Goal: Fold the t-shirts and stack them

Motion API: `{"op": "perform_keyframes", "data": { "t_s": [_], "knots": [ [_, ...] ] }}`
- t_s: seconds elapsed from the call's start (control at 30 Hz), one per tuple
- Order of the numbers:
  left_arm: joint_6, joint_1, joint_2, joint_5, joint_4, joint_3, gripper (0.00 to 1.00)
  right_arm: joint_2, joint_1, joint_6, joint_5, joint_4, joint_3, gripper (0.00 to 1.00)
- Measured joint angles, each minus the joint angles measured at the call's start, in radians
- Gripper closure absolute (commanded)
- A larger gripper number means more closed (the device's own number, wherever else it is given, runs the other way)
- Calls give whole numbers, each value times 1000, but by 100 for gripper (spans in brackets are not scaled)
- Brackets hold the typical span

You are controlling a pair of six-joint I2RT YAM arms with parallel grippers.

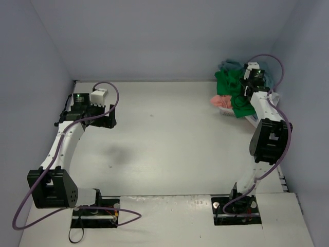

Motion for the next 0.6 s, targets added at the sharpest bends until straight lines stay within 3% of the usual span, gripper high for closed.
{"op": "perform_keyframes", "data": {
  "t_s": [0.27, 0.6],
  "knots": [
    [0, 0, 0, -1, 2, -12, 5, -84, 72, -43, 9, -39, 9, 100],
    [0, 0, 0, -1, 3, -12, 5, -238, 274, -68, -34, -130, 214, 100]
  ]
}}
